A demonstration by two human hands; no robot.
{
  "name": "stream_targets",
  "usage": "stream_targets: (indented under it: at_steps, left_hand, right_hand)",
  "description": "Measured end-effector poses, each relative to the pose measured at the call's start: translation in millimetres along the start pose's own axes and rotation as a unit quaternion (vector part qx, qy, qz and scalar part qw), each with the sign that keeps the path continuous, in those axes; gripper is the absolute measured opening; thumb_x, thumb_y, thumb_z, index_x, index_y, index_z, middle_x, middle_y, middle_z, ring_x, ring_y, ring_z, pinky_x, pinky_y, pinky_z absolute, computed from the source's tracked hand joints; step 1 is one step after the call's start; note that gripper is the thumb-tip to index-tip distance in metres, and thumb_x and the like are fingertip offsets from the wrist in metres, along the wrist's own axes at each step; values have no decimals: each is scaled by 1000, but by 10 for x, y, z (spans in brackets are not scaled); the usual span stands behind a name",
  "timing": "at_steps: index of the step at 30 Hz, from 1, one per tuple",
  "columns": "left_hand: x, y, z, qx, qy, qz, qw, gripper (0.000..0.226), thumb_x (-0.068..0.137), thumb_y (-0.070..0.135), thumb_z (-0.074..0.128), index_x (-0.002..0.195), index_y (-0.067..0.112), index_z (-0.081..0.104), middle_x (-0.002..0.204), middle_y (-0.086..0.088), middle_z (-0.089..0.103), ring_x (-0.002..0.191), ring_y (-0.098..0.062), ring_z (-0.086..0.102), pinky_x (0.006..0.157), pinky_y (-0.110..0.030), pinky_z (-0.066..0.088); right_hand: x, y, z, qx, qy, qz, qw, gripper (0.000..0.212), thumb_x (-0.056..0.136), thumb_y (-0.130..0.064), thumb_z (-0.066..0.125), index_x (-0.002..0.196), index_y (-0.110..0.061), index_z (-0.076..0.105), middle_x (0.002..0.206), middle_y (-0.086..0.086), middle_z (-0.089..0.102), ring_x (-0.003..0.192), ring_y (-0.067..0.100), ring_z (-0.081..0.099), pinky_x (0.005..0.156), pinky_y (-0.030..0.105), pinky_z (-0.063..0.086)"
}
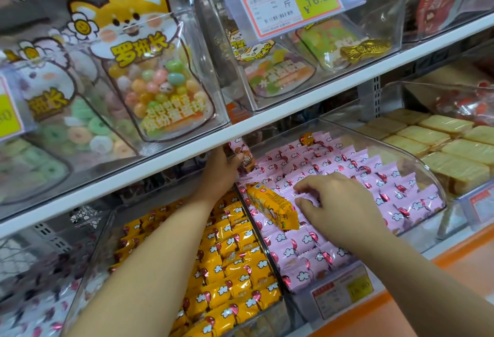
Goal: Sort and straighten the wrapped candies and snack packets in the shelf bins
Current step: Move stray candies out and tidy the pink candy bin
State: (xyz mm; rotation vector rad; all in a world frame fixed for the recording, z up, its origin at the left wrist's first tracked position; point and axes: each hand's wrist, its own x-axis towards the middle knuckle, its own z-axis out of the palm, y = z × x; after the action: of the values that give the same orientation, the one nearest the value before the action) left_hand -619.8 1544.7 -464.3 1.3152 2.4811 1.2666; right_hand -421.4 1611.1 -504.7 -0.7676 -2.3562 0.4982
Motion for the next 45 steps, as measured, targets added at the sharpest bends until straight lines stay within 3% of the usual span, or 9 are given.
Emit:
stream_targets:
  at_steps: [6, 12, 15, 21, 24, 28, 35, 40, 45]
  left_hand:
    - [64, 144, 21, 81, -28, 39, 996, 11, 95, 17, 53, 97, 20, 42, 81, 12, 45, 72, 4, 45, 80, -24, 38]
    - [11, 16, -10, -6, 14, 18, 1000, 19, 97, 20, 49, 115, 23, 43, 118, 2, 54, 112, -10, 49, 94, -26, 34]
    - [-21, -54, -10, -22, 36, 11, 999, 19, 97, 19, 48, 109, 28, 36, 130, -6, 54, 125, -21, 47, 97, -26, 31]
    - [-62, -55, 47, -55, 81, 24, 995, 18, 98, 15, 48, 110, 22, 37, 107, 9, 48, 122, -18, 47, 92, -19, 27]
    - [-60, -42, 48, -57, 76, 9, 995, 30, 98, 16, 47, 127, 13, 39, 119, 5, 50, 127, -20, 44, 96, -22, 28]
    - [43, 4, -13, 68, -38, 30, 996, 40, 96, 16, 51, 133, 11, 36, 131, -8, 53, 123, -23, 49, 96, -28, 35]
    - [252, -22, -63, 257, -74, 59, 962, 43, 96, 21, 52, 132, 8, 33, 82, -2, 51, 85, -19, 54, 75, -30, 41]
    - [289, -118, -141, 271, -71, 35, 959, 49, 94, 24, 55, 136, 9, 33, 111, -13, 57, 105, -27, 55, 89, -35, 44]
    - [239, -122, -3, 157, -42, 31, 986, 48, 90, 25, 61, 132, 14, 41, 119, -7, 57, 106, -17, 53, 86, -28, 39]
  right_hand:
    - [-7, 5, -4, -5, 5, -6, 1000, 28, 92, -41, 51, 118, -37, 60, 110, -12, 62, 88, 4, 43, 72, 20, 30]
    - [0, 13, 4, -1, 8, -14, 1000, 29, 92, -41, 50, 120, -37, 58, 111, -13, 61, 85, 2, 38, 75, 22, 30]
    - [-3, 13, 2, 3, 11, -14, 1000, 29, 93, -41, 50, 120, -37, 58, 110, -13, 61, 94, 6, 47, 75, 22, 30]
    - [10, 15, 12, 4, 16, -20, 1000, 30, 93, -43, 49, 121, -37, 57, 112, -12, 61, 100, 8, 50, 82, 24, 35]
    - [14, 17, 22, 3, 21, -22, 1000, 30, 93, -43, 49, 121, -37, 57, 111, -12, 61, 99, 7, 49, 81, 24, 35]
    - [17, 10, 25, -4, 19, -19, 1000, 29, 92, -42, 50, 120, -37, 58, 109, -13, 61, 96, 7, 48, 79, 24, 33]
    - [-10, -20, -16, -3, 14, -15, 1000, 27, 92, -41, 51, 117, -36, 61, 107, -12, 62, 92, 6, 47, 71, 21, 28]
    - [-14, 17, -14, -6, 8, -18, 1000, 27, 92, -41, 50, 117, -36, 61, 102, -14, 60, 84, 3, 38, 70, 21, 27]
    - [-8, 16, -17, -5, 8, -24, 1000, 28, 93, -42, 48, 119, -38, 58, 106, -13, 60, 83, 3, 37, 74, 22, 30]
